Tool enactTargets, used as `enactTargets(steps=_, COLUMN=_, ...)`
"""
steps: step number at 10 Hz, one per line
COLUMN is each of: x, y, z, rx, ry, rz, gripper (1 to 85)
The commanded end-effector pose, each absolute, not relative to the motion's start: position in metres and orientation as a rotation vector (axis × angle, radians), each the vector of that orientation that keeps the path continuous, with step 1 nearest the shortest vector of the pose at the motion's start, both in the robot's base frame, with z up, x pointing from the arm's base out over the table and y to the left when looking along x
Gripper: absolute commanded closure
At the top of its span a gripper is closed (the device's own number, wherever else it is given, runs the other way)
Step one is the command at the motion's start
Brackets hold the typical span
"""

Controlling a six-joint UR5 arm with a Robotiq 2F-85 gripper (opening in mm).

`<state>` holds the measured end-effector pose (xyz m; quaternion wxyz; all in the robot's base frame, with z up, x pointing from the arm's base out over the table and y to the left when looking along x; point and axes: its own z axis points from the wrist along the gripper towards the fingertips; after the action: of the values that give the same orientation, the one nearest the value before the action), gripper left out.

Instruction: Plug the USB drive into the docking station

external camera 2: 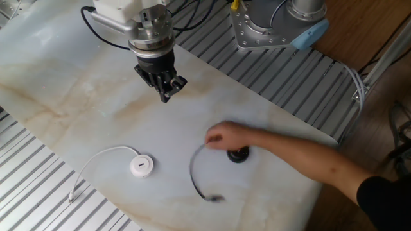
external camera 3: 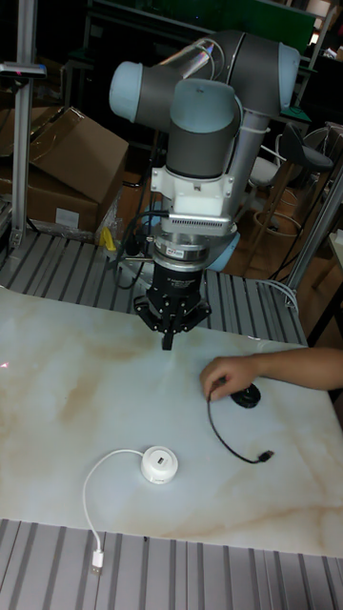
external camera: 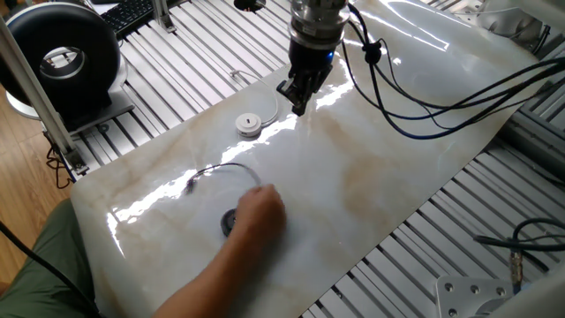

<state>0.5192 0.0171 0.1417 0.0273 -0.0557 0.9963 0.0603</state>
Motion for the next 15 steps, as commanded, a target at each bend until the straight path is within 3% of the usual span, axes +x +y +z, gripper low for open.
enactTargets(steps=1, x=0.518, y=0.018, z=0.149, rx=-0.156, ry=3.098, rz=0.235, gripper=84.3)
enactTargets(steps=9, x=0.525, y=0.023, z=0.149, rx=-0.130, ry=3.060, rz=0.270, gripper=84.3)
enactTargets(steps=12, x=0.493, y=0.018, z=0.148, rx=-0.172, ry=3.182, rz=0.256, gripper=84.3)
enactTargets(steps=13, x=0.483, y=0.029, z=0.151, rx=-0.167, ry=3.214, rz=0.331, gripper=84.3)
enactTargets(steps=15, x=0.478, y=0.000, z=0.147, rx=-0.146, ry=3.253, rz=0.150, gripper=84.3)
